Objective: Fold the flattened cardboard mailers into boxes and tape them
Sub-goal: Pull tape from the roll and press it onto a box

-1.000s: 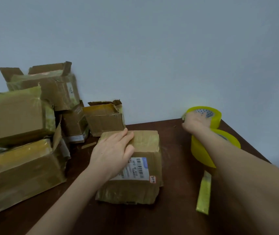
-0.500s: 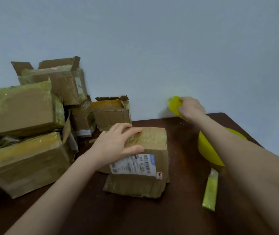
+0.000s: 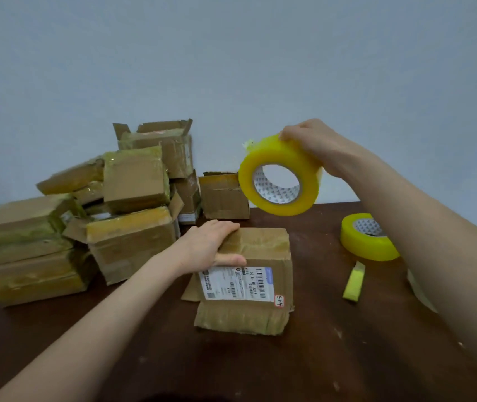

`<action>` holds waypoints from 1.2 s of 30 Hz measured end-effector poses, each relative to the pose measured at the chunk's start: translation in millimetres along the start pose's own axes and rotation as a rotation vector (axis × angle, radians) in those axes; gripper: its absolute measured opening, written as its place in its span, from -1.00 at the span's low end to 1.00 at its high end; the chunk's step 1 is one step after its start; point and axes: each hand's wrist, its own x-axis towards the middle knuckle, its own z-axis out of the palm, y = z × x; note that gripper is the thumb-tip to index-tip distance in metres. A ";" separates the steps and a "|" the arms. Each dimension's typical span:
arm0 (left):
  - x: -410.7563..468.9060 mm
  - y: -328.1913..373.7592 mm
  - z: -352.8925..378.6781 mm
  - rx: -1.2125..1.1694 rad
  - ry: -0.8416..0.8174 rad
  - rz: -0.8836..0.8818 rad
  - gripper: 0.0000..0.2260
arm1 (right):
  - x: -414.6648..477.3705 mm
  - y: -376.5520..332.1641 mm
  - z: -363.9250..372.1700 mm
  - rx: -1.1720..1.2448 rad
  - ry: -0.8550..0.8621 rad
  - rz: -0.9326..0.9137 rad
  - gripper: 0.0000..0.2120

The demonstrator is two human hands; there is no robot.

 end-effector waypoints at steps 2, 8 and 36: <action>-8.3 -0.3 2.0 -0.151 0.044 -0.021 -0.07 | -11.1 -18.2 11.0 -0.009 -0.092 -0.002 -0.85; -18.4 -18.6 11.5 -0.635 0.092 -0.117 -0.10 | -23.3 -11.0 58.6 -0.258 -0.263 -0.025 -0.73; -16.7 -12.3 0.9 -1.059 0.700 -0.705 -0.68 | -36.0 8.9 63.8 -0.128 -0.224 -0.191 -0.67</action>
